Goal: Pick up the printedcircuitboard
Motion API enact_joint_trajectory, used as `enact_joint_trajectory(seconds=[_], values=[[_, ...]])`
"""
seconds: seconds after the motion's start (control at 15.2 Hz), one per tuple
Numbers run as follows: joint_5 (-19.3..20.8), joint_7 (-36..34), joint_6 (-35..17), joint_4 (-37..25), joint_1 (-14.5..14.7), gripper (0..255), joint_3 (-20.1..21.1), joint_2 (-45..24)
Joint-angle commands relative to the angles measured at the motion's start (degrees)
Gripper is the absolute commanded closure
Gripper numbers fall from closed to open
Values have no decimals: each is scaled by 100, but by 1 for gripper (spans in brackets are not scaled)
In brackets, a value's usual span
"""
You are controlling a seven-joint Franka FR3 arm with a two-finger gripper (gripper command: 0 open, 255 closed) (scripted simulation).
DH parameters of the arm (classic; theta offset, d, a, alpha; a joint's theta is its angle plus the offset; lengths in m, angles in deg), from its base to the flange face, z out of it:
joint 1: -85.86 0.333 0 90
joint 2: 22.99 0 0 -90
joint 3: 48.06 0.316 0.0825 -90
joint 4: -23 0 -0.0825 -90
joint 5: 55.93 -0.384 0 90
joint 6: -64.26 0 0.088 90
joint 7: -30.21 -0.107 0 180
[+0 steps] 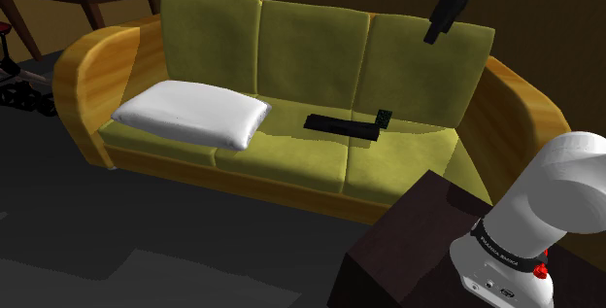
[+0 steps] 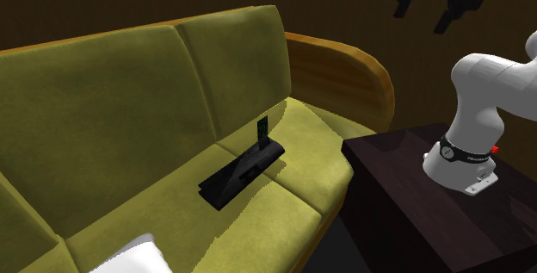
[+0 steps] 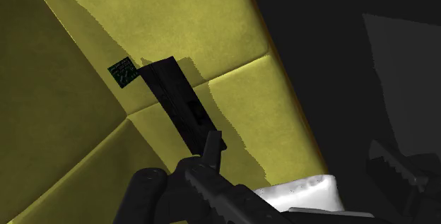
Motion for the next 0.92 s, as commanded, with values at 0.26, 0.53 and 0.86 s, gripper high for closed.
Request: enact_joint_trajectory(seconds=[0.26, 0.53, 0.86], values=[[206, 560, -455, 293, -35, 0, -449, -278], [391, 1115, -925, 469, -73, 0, -896, -686], [556, 1813, -1522, 519, -98, 0, -1447, -1372]])
